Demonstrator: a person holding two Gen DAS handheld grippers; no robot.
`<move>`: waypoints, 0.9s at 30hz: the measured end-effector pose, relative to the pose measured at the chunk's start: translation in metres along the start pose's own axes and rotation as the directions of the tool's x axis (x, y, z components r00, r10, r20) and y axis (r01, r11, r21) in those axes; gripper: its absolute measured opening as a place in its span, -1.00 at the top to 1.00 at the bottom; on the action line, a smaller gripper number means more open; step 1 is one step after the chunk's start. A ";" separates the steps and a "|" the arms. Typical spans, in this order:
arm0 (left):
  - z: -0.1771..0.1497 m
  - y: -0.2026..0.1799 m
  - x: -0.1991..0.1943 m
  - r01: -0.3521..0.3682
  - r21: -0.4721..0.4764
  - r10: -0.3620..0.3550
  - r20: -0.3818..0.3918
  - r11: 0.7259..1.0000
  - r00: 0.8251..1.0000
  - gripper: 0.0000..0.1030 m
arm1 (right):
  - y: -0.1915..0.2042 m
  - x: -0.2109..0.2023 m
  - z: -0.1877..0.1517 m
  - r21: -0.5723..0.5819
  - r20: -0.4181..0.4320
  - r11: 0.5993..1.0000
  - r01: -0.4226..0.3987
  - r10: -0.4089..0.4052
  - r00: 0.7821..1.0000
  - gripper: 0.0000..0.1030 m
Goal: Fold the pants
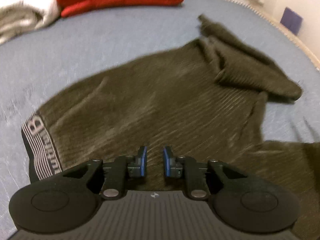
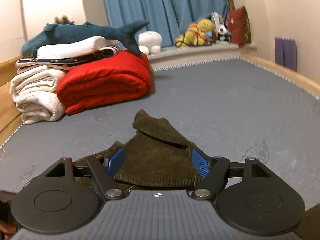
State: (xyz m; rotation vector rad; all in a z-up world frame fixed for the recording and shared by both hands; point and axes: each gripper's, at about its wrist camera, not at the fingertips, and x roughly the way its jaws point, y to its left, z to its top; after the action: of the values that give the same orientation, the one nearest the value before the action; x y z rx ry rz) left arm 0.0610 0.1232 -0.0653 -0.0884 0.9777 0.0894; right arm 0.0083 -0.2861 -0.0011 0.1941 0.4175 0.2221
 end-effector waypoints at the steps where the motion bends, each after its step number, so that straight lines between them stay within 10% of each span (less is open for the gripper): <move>1: 0.000 0.002 0.005 0.009 -0.011 -0.009 -0.013 1.000 1.000 0.61 | -0.003 0.007 -0.001 0.019 -0.015 1.000 0.010 -0.009 1.000 -0.47; 13: 0.017 -0.028 -0.034 0.079 -0.002 -0.078 0.074 0.997 0.994 0.21 | -0.048 0.097 -0.023 0.194 -0.175 0.950 0.243 -0.210 0.962 -0.39; 25: 0.012 -0.045 -0.072 0.150 0.053 -0.156 0.118 0.987 0.981 0.05 | -0.058 0.131 -0.032 0.141 -0.255 0.958 0.248 -0.207 0.945 -0.36; 27: 0.011 -0.042 -0.072 0.145 0.050 -0.150 0.116 0.988 0.982 0.04 | -0.057 0.130 -0.033 0.142 -0.257 0.966 0.218 -0.177 0.950 0.23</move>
State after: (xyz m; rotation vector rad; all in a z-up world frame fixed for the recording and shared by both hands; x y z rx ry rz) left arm 0.0349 0.0797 0.0018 -0.1154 0.8506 -0.0612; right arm 0.1203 -0.3034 -0.0930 0.2913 0.6966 0.0109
